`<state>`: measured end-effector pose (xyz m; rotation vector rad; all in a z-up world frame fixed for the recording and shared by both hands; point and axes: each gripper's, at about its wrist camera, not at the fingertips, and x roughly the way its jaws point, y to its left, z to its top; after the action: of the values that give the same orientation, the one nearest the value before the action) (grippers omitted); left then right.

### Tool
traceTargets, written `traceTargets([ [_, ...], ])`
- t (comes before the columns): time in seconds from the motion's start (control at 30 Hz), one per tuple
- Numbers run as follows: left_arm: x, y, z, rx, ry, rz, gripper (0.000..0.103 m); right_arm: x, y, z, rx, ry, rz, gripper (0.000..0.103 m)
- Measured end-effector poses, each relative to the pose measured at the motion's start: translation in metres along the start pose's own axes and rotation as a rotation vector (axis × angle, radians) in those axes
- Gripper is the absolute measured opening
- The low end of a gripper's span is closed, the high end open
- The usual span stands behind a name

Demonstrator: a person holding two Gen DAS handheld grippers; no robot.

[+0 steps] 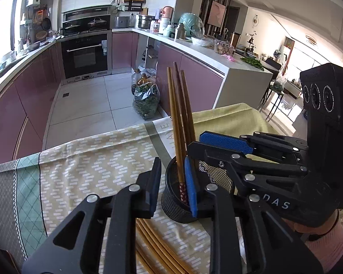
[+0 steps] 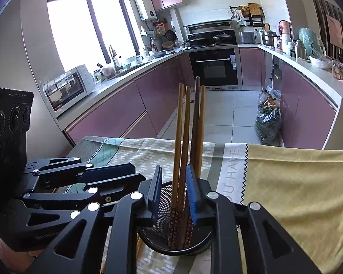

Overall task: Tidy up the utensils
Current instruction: 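Open the left tool inside the cup while the right tool releases its chopstick, then move back to the chopstick row and grasp one chopstick with each tool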

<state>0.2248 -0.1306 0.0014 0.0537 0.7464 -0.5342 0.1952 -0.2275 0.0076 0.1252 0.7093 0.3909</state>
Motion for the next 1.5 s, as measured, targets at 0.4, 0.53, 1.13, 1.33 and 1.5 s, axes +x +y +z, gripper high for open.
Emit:
traceTargets([
  [0.4, -0.056, 0.013, -0.047, 0.011, -0.114, 0.077, 0.04, -0.044, 0.018, -0.029, -0.063, -0.051, 0.08, 0.029],
  [0.53, -0.061, 0.019, -0.072, 0.005, -0.084, 0.091, 0.043, -0.048, 0.031, -0.05, -0.092, -0.015, 0.127, 0.032],
  [1.13, -0.02, 0.038, -0.169, -0.075, 0.147, 0.132, 0.046, 0.002, 0.044, -0.124, -0.065, 0.205, 0.113, 0.032],
  [1.33, -0.013, 0.035, -0.173, -0.077, 0.17, 0.136, 0.048, 0.007, 0.047, -0.131, -0.083, 0.22, 0.078, 0.032],
  [1.5, -0.011, 0.034, -0.173, -0.078, 0.172, 0.139, 0.049, 0.009, 0.049, -0.134, -0.106, 0.225, 0.056, 0.032],
])
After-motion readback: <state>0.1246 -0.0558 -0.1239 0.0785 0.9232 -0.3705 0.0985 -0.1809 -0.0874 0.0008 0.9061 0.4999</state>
